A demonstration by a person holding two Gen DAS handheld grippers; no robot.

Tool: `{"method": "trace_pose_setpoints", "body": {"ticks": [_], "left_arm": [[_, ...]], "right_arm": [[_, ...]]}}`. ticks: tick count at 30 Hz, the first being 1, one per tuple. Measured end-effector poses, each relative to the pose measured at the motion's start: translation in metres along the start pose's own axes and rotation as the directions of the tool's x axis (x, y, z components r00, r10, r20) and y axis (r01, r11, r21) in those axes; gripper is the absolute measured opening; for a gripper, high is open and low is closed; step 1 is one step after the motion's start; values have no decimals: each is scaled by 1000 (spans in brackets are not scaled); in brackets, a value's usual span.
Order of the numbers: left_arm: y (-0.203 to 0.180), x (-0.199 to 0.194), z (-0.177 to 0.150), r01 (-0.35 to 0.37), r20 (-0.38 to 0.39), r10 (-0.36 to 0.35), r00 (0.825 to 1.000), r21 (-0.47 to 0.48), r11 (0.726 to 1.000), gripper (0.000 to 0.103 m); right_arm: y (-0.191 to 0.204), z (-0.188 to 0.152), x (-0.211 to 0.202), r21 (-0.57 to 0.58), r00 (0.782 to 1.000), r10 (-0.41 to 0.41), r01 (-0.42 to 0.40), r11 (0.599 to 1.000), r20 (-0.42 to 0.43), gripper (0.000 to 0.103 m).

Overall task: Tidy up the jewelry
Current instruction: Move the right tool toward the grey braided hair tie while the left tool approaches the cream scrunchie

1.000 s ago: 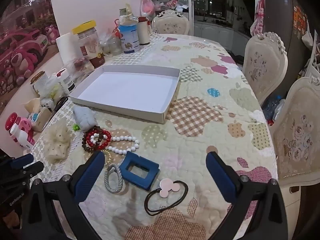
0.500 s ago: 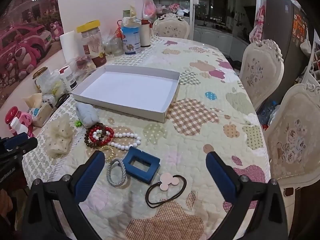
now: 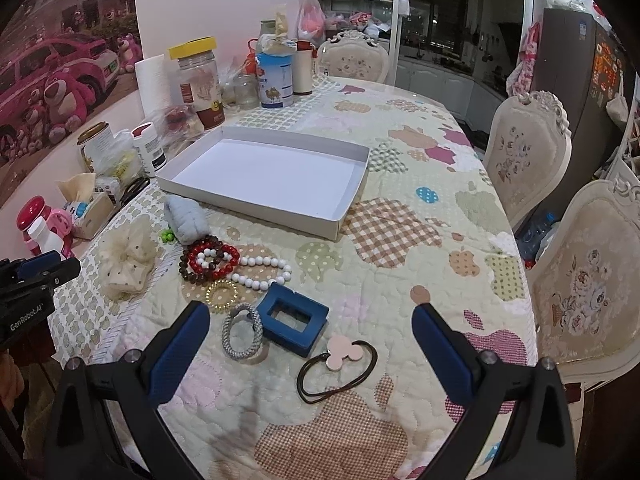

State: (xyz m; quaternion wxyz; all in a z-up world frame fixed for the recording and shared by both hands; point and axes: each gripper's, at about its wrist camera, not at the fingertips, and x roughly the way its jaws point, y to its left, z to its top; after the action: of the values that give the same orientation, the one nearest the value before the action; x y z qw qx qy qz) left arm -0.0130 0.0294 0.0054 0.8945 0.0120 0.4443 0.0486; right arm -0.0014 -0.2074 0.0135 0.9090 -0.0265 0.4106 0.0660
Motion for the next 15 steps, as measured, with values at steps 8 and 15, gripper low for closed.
{"method": "trace_pose_setpoints", "body": {"ticks": [8, 15], "left_arm": [[15, 6, 2, -6, -9, 6, 1000, -34, 999, 32], [44, 14, 2, -1, -37, -3, 999, -104, 995, 32]], "right_arm": [[-1, 0, 4, 19, 1000, -3, 3, 1000, -8, 102], [-10, -6, 10, 41, 1000, 0, 1, 999, -20, 102]]}}
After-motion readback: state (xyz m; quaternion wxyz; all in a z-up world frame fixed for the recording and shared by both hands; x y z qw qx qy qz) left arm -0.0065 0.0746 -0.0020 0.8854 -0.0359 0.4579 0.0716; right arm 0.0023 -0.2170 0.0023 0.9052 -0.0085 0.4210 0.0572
